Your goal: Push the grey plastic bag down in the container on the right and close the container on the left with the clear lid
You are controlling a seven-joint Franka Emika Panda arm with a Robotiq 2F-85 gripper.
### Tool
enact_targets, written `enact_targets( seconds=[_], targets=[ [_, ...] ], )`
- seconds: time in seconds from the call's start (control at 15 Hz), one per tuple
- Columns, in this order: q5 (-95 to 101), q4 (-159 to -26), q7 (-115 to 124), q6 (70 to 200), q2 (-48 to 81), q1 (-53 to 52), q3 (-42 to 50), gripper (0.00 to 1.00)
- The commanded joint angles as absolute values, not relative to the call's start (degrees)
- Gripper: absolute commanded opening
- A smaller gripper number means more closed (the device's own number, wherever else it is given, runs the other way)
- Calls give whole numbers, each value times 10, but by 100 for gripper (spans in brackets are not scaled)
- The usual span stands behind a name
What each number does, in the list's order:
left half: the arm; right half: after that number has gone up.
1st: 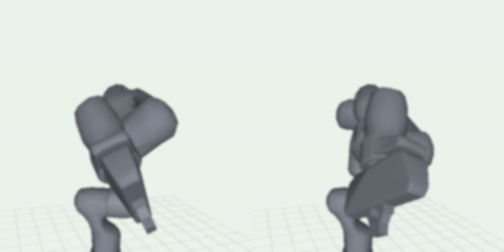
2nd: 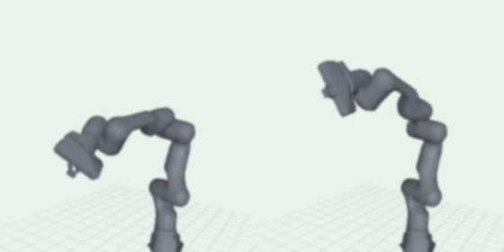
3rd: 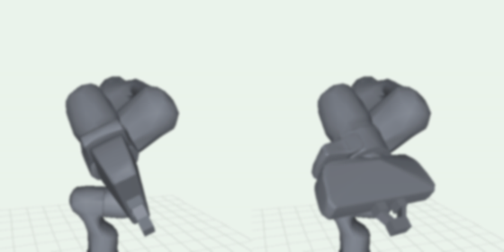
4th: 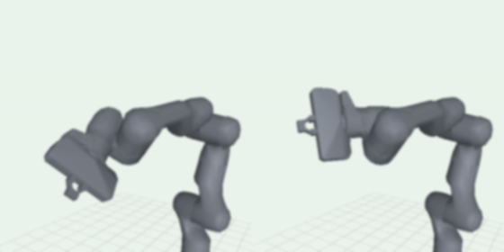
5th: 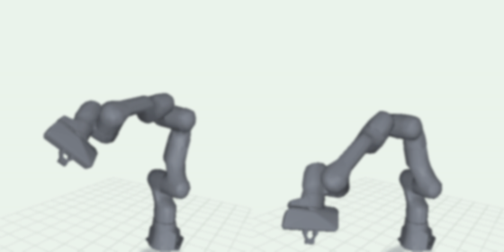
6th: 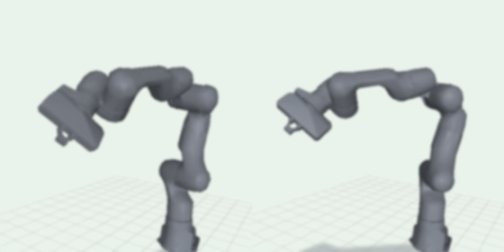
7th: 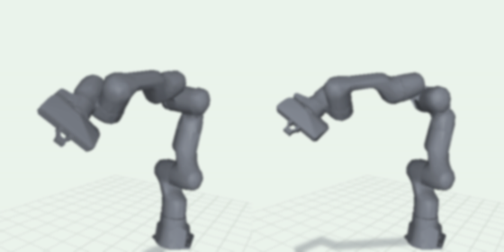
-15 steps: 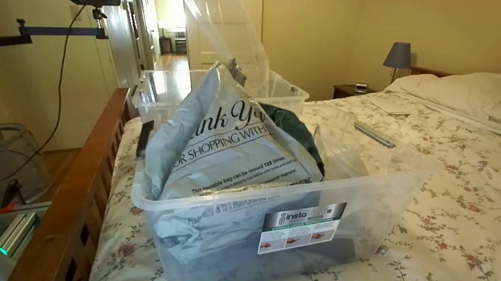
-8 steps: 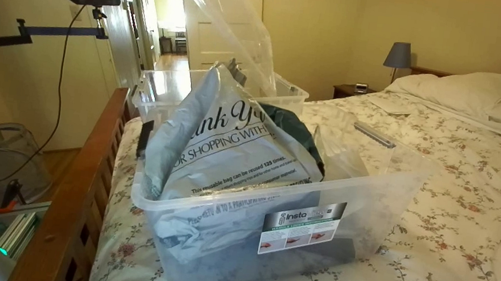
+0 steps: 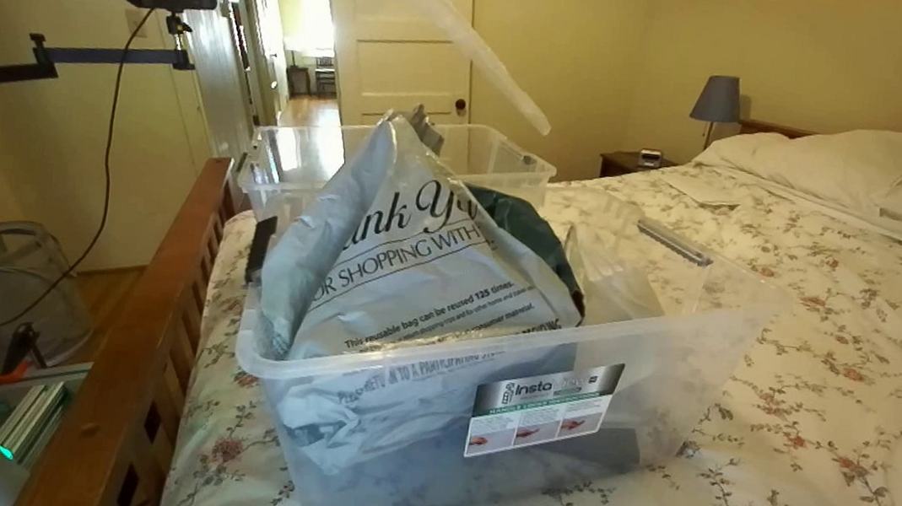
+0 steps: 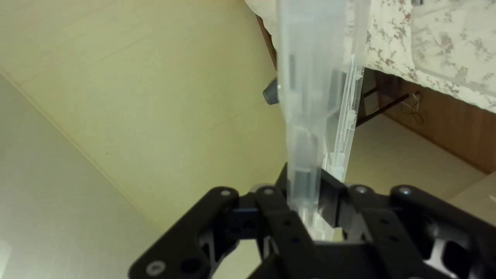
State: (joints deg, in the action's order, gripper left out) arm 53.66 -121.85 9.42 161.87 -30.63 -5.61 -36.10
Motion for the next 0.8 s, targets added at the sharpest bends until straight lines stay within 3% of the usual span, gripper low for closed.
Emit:
enact_targets(
  seconds=[0.0, 0.2, 0.6, 0.67, 0.73],
  targets=[
    [677, -1201, 172, 1645, -313, 75, -438, 3],
    [727, -1203, 209, 1639, -311, 119, -474, 3],
    [689, -1258, 206, 1646, -308, 98, -465, 3],
    [691, -1250, 190, 1653, -285, 99, -471, 12],
    [691, -1256, 194, 1653, -285, 99, -470, 12]
  ],
)
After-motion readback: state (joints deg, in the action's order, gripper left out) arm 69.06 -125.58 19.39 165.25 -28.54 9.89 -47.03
